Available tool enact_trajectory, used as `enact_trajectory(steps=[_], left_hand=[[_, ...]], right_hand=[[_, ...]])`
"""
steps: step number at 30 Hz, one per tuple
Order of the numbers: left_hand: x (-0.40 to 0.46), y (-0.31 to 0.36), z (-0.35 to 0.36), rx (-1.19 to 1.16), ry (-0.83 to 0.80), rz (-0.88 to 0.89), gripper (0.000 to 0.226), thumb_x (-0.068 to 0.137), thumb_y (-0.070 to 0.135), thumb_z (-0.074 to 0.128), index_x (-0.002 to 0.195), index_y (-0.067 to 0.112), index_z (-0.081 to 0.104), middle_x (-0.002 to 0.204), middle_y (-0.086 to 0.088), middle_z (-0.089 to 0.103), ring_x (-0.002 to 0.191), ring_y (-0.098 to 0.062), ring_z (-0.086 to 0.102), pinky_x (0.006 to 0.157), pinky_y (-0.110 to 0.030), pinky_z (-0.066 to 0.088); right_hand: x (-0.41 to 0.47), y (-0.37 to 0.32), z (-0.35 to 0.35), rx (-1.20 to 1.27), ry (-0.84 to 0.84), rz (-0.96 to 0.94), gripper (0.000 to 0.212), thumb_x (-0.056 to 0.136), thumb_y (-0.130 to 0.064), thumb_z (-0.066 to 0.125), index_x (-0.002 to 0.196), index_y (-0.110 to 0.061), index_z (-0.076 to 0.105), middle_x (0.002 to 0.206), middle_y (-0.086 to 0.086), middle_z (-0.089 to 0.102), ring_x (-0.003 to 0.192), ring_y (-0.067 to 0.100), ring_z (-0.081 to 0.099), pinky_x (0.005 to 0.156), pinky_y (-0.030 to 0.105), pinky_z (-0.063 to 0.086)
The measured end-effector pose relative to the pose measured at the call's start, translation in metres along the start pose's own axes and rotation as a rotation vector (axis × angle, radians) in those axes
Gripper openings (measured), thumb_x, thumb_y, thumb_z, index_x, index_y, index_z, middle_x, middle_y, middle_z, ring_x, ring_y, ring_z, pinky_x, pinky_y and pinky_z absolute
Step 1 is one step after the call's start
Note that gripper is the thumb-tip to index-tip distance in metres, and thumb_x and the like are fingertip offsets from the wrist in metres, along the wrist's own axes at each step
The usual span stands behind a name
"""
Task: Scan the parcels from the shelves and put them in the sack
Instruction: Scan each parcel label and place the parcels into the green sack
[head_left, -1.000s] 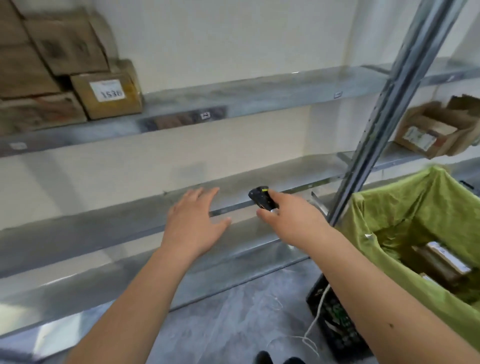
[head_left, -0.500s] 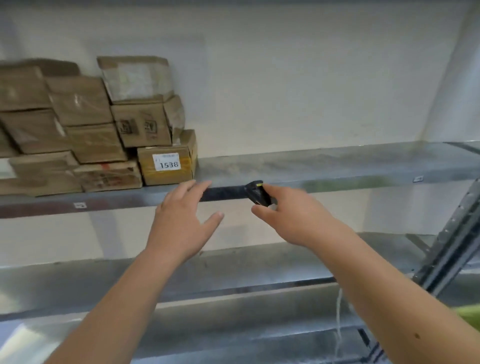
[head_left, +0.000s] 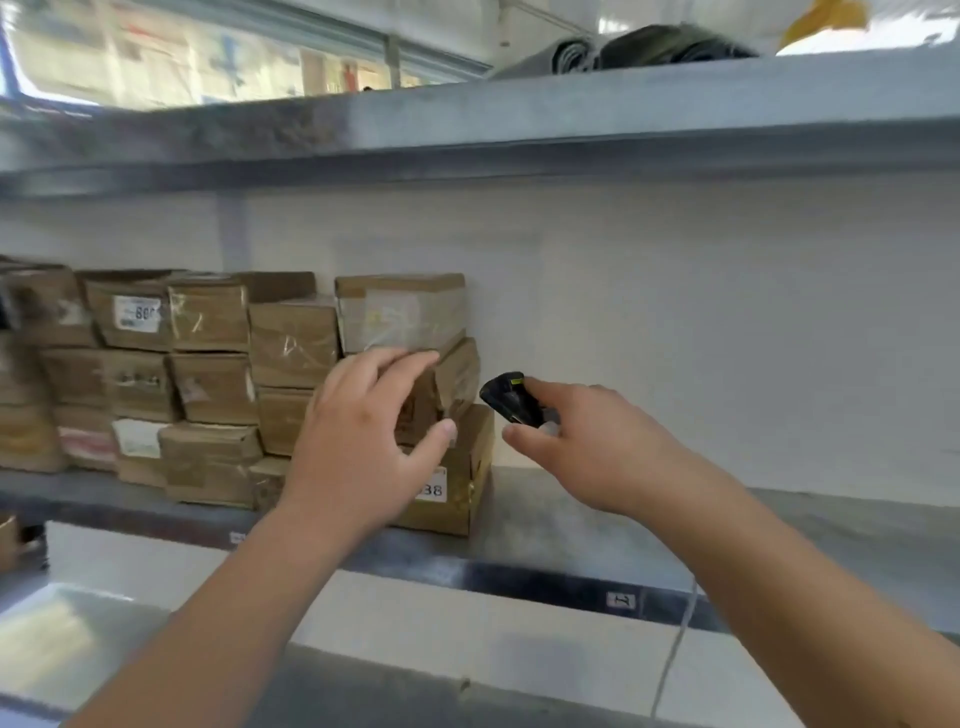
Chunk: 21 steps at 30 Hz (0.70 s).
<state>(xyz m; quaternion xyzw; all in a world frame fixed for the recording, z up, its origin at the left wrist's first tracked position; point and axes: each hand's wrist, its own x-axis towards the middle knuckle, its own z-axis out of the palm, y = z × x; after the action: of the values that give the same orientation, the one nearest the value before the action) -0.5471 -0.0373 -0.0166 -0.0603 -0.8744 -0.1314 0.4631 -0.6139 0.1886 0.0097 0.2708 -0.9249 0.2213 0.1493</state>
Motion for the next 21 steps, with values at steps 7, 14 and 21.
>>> enact_trajectory(steps=[7,14,21], left_hand=[[0.062,-0.027,-0.020,0.141,0.141,0.099,0.056,0.088,0.052,0.062,0.138,0.027,0.061,0.140,-0.002,0.056,0.135,-0.025,0.046,0.111,-0.048,0.038],[0.113,-0.061,-0.027,-0.071,-0.206,-0.149,0.075,0.086,0.081,0.055,0.151,0.047,0.041,0.157,0.005,0.042,0.140,-0.019,0.043,0.109,-0.038,0.042],[0.142,-0.070,-0.023,0.030,-0.383,-0.150,0.088,0.079,0.095,0.040,0.149,0.042,0.046,0.140,0.000,0.062,0.116,-0.023,0.060,0.083,-0.034,0.050]], right_hand=[[0.054,-0.023,-0.012,0.037,0.041,-0.050,0.045,0.094,-0.064,0.051,0.134,-0.045,0.054,0.099,-0.004,0.066,0.080,0.016,0.062,0.064,0.033,0.049],[0.083,-0.037,-0.019,-0.071,0.074,0.024,0.056,0.096,-0.065,0.049,0.148,-0.043,0.045,0.107,-0.007,0.065,0.075,0.012,0.062,0.053,0.030,0.042],[0.087,-0.044,-0.015,-0.091,0.071,0.099,0.048,0.097,-0.064,0.050,0.136,-0.037,0.053,0.109,-0.005,0.065,0.085,0.014,0.061,0.065,0.030,0.048]])
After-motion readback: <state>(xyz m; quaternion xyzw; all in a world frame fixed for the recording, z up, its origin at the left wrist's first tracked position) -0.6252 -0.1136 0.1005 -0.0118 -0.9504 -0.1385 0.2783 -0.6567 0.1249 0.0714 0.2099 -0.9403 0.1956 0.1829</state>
